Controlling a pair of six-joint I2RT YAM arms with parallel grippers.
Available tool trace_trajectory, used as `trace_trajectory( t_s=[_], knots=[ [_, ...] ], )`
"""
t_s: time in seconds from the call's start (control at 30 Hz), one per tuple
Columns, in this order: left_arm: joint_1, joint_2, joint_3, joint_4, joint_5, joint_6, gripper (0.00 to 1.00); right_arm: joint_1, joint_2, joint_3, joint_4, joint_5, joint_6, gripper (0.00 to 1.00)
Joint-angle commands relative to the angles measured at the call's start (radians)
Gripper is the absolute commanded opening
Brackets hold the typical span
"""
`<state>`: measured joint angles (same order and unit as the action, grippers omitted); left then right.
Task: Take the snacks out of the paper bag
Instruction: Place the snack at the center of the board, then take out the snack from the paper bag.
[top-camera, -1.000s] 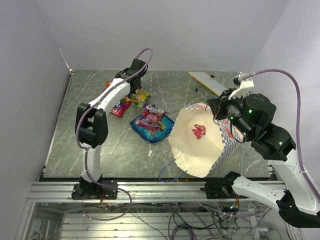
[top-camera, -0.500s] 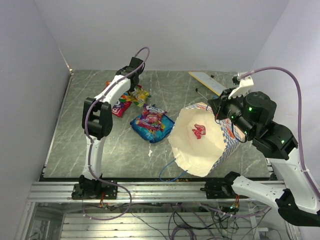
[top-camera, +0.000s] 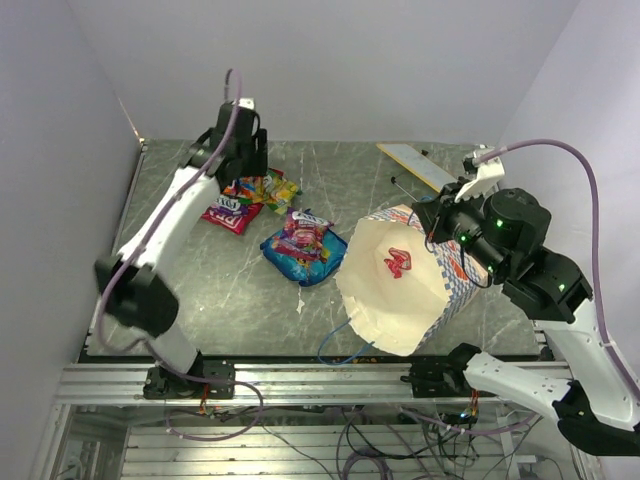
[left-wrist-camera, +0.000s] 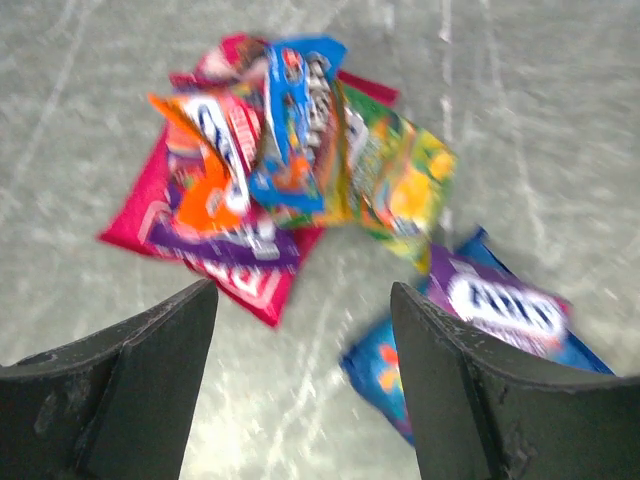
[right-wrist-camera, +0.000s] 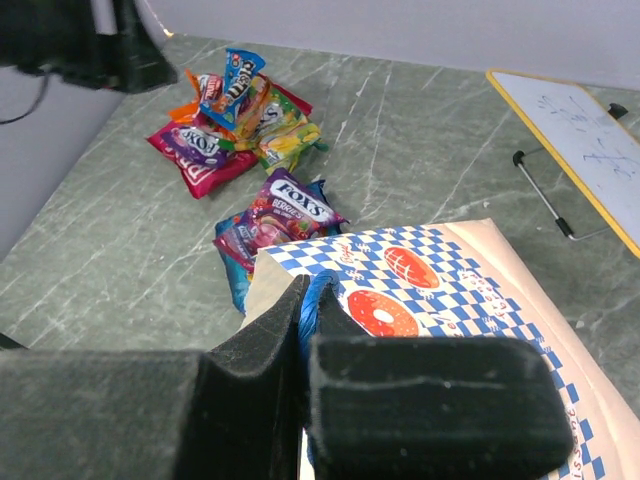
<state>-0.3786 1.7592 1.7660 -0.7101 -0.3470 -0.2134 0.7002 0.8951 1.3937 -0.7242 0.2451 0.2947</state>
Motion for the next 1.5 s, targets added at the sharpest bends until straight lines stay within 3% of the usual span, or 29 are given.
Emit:
trace_trajectory(
  t_s=[0.0,0.17,0.37,0.53,0.63,0.87,1.3,1.47],
  knots=[
    [-0.085,-0.235,-0.26,0.031,0.155,-0.19,0.8,0.001,-0.035,-0.036,0.047,-0.006,0.011,0.0],
    [-0.337,-0.488,-0.537,0.109,0.166,-0.333,0.78,0.0,-0.039,-0.052,0.064,-0.008,0.011,0.0],
    [-0.691,-0.618,-0.634,0.212,0.046,-0.42,0.74,0.0,-0.038,-0.07,0.078,-0.006,-0.007,0.0],
    [-0.978,-0.598,-0.696,0.377,-0.144,-0.303,0.73,0.0,-0.045,-0.079,0.085,-0.002,-0.009,0.0],
    [-1.085,-0.529,-0.725,0.51,-0.231,-0.159,0.72,0.001,-0.051,-0.078,0.081,-0.002,0.0,0.0],
    [-1.113,-0.286,-0.749,0.812,-0.249,0.078,0.67,0.0,-0.05,-0.056,0.067,0.002,-0.003,0.0],
    [-0.986,0.131,-0.564,0.994,-0.186,0.179,0.67,0.001,-0.028,0.015,0.021,0.007,-0.017,0.0],
    [-0.96,0.265,-0.481,1.044,-0.201,0.238,0.74,0.0,-0.001,0.052,-0.018,-0.005,-0.02,0.0]
  ],
)
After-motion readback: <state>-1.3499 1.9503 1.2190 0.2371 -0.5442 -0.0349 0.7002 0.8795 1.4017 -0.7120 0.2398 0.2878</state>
